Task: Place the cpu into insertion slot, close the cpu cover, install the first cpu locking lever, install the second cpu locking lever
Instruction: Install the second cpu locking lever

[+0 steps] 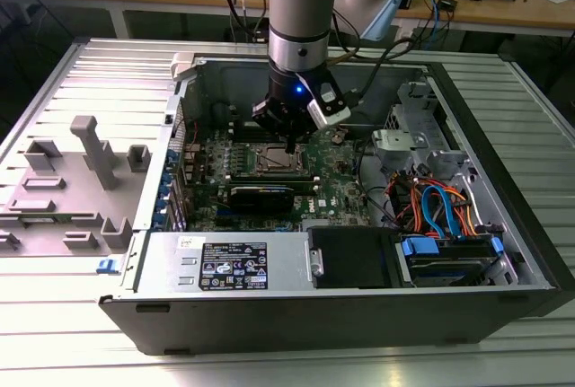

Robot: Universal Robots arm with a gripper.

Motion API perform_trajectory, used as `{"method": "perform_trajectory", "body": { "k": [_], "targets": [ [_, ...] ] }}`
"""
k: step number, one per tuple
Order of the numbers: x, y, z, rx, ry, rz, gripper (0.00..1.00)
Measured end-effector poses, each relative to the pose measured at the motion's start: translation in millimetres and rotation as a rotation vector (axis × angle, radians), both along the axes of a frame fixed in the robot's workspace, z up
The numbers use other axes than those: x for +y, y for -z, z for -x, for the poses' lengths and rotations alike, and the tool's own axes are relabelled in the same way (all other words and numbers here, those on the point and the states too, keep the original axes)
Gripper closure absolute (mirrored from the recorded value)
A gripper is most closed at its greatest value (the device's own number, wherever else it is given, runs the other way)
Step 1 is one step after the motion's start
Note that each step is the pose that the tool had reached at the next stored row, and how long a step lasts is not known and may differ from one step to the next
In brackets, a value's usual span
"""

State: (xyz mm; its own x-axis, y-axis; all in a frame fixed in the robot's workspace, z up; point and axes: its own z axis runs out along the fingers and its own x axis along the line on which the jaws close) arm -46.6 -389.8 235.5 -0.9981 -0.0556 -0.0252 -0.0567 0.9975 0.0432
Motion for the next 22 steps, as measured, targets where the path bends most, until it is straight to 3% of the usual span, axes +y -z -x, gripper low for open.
{"method": "perform_trajectory", "body": {
  "k": [4, 9, 13, 17, 22],
  "targets": [
    [-0.1, -0.1, 0.0, 0.0, 0.0, 0.0001, 0.89],
    [-1.0, -4.7, 0.3, -0.0001, 0.0, -0.0001, 0.89],
    [-5.3, -4.8, 0.3, 0.0, 0.0, 0.0, 0.89],
    [-14.3, -4.8, 0.4, -0.0001, 0.0, 0.0, 0.89],
    [-14.3, -4.8, 0.4, 0.0, 0.0, 0.0, 0.89]
  ]
}}
